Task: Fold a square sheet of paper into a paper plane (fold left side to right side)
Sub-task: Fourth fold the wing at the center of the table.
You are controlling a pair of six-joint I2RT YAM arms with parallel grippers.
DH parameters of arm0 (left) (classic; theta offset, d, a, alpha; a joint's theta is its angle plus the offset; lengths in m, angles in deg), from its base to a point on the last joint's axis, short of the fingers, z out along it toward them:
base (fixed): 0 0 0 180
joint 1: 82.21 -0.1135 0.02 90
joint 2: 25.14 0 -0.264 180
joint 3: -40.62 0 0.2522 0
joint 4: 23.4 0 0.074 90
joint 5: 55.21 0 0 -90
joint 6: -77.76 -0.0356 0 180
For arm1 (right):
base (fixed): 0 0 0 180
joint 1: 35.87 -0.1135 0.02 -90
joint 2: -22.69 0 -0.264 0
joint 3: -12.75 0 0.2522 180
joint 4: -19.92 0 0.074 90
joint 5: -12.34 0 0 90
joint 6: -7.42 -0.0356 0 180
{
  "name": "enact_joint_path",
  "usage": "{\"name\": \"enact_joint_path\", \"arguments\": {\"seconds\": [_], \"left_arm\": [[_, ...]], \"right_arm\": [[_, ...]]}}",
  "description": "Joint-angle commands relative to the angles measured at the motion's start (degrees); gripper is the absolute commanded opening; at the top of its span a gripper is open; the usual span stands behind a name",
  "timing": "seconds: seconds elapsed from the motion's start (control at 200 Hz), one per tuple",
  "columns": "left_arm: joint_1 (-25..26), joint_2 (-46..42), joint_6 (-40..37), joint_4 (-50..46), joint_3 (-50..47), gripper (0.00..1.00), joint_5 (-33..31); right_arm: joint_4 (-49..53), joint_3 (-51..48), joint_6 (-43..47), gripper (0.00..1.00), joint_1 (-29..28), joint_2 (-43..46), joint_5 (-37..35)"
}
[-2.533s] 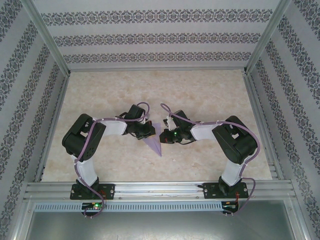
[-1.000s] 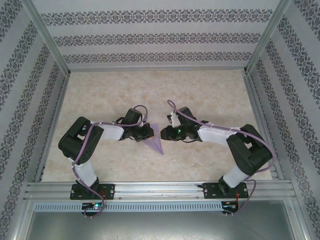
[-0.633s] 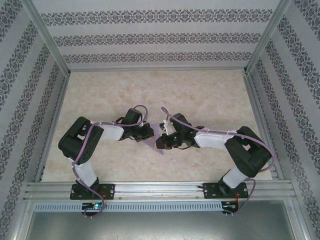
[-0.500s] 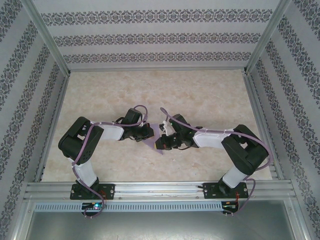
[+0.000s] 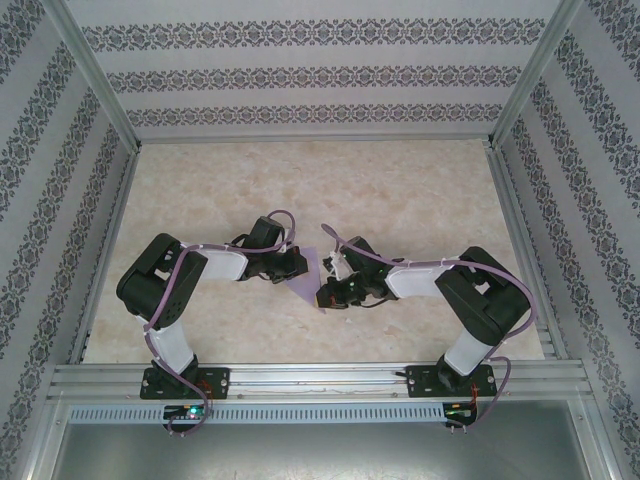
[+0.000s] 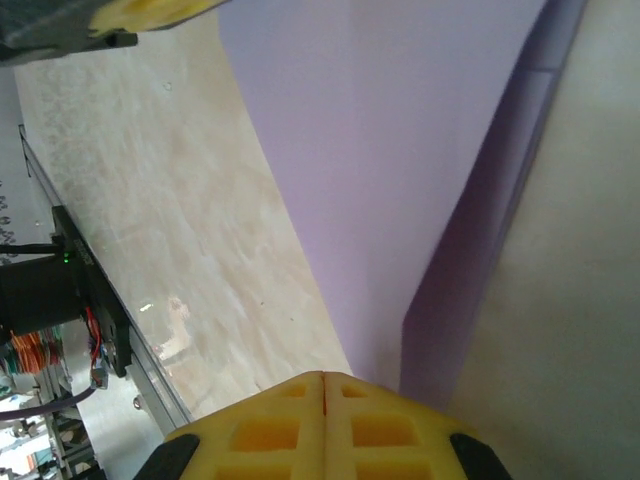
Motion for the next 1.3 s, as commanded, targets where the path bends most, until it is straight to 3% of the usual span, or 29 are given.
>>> {"name": "enact_joint_path", "arguments": {"seconds": [0.0, 1.294], "left_arm": [[0.17, 0.99, -0.18, -6.06, -1.74, 0.0, -3.84], [0.13, 1.06, 0.13, -7.02, -1.73, 0.0, -5.71]], "right_arm": [[0.26, -0.87, 0.79, 0.0, -0.58, -0.74, -1.61], [3.7, -3.97, 1.25, 0.0, -2.2, -1.23, -1.54]]}}
